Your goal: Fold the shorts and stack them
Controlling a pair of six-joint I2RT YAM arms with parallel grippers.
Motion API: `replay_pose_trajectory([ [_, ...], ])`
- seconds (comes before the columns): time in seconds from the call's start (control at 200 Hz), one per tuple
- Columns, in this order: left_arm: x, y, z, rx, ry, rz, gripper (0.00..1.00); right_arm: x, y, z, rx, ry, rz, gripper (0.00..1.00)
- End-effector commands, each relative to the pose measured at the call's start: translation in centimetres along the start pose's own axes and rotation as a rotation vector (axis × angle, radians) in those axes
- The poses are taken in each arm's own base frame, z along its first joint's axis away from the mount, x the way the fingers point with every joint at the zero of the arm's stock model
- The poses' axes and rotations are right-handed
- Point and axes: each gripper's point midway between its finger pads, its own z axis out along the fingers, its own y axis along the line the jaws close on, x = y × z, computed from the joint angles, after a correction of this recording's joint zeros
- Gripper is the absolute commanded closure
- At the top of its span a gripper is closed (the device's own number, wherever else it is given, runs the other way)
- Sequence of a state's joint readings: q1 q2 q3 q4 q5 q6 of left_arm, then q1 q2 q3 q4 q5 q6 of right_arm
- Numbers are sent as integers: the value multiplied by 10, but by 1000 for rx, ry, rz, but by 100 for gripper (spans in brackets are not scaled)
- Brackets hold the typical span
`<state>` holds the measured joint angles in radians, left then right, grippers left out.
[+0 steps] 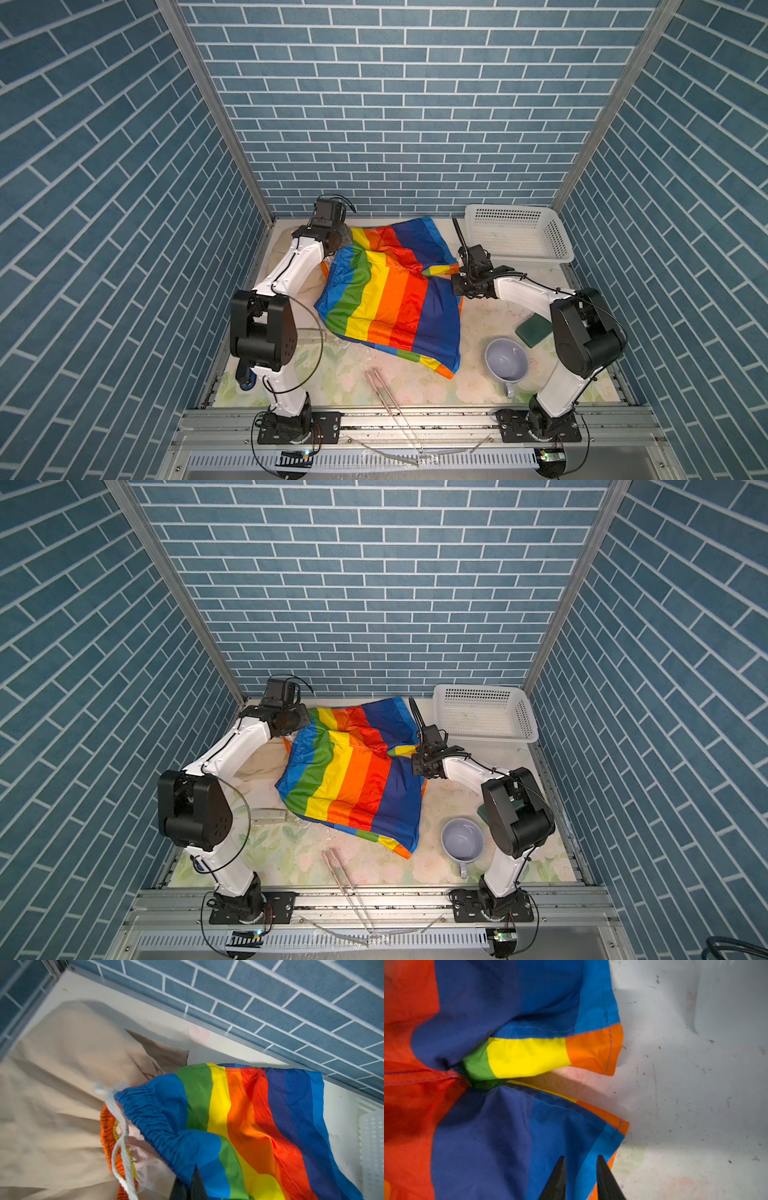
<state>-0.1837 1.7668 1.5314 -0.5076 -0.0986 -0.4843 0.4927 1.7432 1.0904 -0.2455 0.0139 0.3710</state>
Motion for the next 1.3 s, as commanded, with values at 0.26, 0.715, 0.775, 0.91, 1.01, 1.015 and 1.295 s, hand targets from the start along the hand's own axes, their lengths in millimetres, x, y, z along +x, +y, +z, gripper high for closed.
replay_pose_trajectory([
  [0.26,50,92,34,-240,97,-23,100,12,9,-15,-23,-3,8,73],
  [0.715,49,115,33,-208,106,-154,40,13,17,-28,-37,-19,1,73],
  [0.775,40,112,13,-191,76,-164,38,16,19,-33,-39,-19,-8,72],
  [0.91,38,109,-37,-147,13,-206,30,30,22,-46,-47,5,-2,64],
  [1.01,56,106,-68,-102,-17,-220,29,49,20,-57,-49,22,21,55],
  [1.015,57,107,-70,-99,-18,-219,29,50,20,-58,-49,24,21,55],
  [1.295,165,119,-84,-63,146,-220,31,141,31,-73,-90,229,10,51],
])
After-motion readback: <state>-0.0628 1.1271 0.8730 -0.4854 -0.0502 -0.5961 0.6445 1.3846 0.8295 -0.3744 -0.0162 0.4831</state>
